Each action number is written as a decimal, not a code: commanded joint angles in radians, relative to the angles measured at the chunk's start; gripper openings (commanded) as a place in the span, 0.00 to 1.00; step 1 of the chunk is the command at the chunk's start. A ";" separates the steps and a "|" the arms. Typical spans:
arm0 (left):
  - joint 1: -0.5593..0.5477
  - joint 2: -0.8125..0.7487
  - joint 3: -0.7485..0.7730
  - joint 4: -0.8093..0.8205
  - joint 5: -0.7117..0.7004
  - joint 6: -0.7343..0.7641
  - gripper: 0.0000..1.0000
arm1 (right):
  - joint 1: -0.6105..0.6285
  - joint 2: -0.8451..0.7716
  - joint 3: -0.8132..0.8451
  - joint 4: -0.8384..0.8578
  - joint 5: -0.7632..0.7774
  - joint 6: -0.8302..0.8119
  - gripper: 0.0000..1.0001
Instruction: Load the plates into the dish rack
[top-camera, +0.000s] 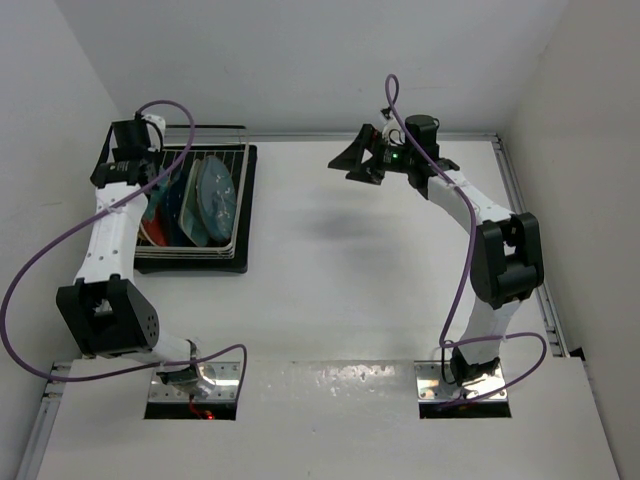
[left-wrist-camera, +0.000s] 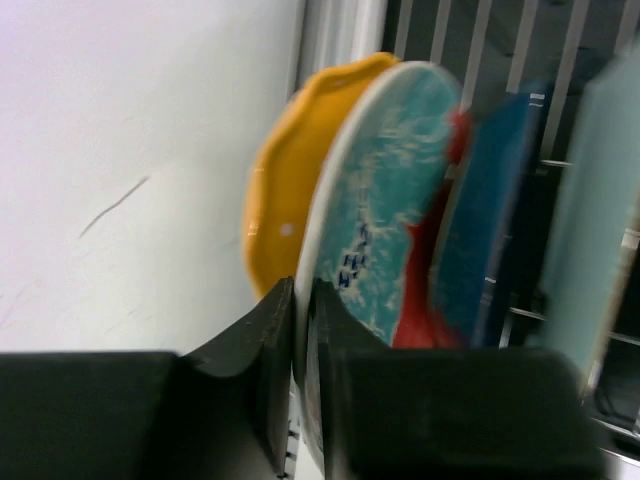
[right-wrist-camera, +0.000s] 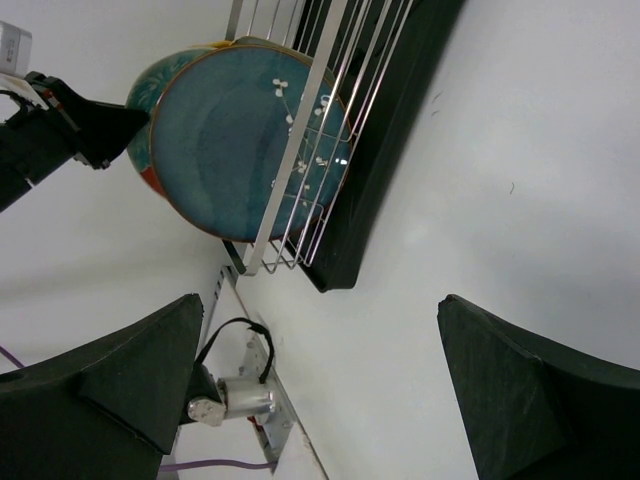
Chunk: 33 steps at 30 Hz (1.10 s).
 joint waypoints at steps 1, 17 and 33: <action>0.027 -0.032 -0.002 0.097 -0.127 0.030 0.21 | 0.007 -0.035 0.019 0.025 -0.008 -0.019 1.00; -0.062 -0.005 0.198 -0.005 -0.164 0.030 0.65 | 0.002 -0.050 -0.013 0.023 -0.011 -0.038 1.00; -0.082 -0.490 -0.077 -0.136 0.036 -0.006 0.82 | -0.016 -0.267 -0.123 -0.377 0.550 -0.452 1.00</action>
